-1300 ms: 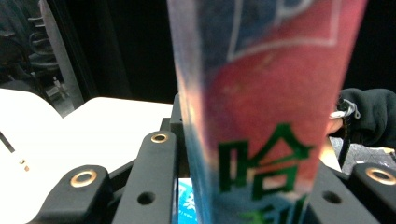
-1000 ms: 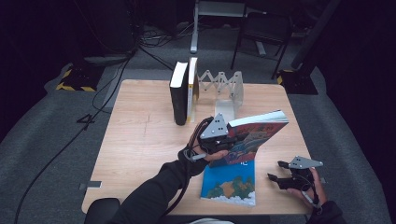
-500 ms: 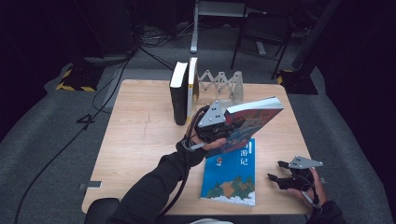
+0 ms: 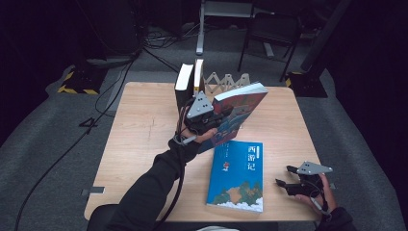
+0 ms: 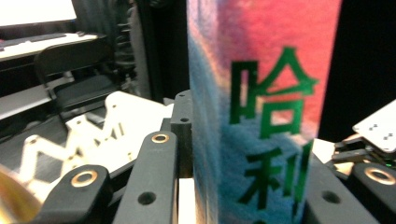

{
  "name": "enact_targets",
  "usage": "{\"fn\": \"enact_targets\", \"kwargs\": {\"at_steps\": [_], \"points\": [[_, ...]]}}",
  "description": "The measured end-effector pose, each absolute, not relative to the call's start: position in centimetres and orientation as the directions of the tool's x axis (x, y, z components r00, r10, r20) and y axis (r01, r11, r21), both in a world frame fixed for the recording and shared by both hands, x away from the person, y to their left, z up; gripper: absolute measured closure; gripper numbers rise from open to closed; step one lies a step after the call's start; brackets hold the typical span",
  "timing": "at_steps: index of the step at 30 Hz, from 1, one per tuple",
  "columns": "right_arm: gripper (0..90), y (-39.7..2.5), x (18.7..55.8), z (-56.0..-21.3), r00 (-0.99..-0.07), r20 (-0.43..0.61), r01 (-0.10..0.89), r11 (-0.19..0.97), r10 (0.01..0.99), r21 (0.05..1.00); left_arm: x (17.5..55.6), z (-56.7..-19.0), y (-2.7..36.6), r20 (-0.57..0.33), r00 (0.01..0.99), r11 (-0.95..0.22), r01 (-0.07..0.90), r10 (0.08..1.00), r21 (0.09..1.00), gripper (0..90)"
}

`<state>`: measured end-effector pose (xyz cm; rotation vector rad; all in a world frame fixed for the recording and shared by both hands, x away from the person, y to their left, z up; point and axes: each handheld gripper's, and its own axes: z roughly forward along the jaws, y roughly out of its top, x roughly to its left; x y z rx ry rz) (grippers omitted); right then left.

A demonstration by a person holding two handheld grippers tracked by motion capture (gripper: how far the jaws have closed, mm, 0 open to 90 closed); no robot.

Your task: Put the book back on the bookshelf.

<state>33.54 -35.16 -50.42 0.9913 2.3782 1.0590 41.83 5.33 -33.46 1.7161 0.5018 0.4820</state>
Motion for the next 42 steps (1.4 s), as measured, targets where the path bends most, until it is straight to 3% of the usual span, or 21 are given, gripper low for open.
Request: {"fn": "enact_targets", "kwargs": {"at_steps": [17,26,42], "points": [[24.3,-35.2,33.6,-50.4,-0.688,-0.027,0.465,0.470,0.725,0.750,44.0,-34.4,7.9,0.039,0.714,-0.189,0.132,0.699,0.973,74.0],[24.4,-35.2,33.6,-50.4,-0.688,-0.027,0.465,0.470,0.725,0.750,45.9,-34.8,7.5,0.001,0.631,-0.144,0.176,0.776,0.974,73.9],[24.4,-35.2,33.5,-50.4,-0.681,-0.023,0.473,0.464,0.732,0.749,48.4,-34.1,5.0,0.037,0.527,-0.168,0.204,0.849,0.964,73.9]]}}
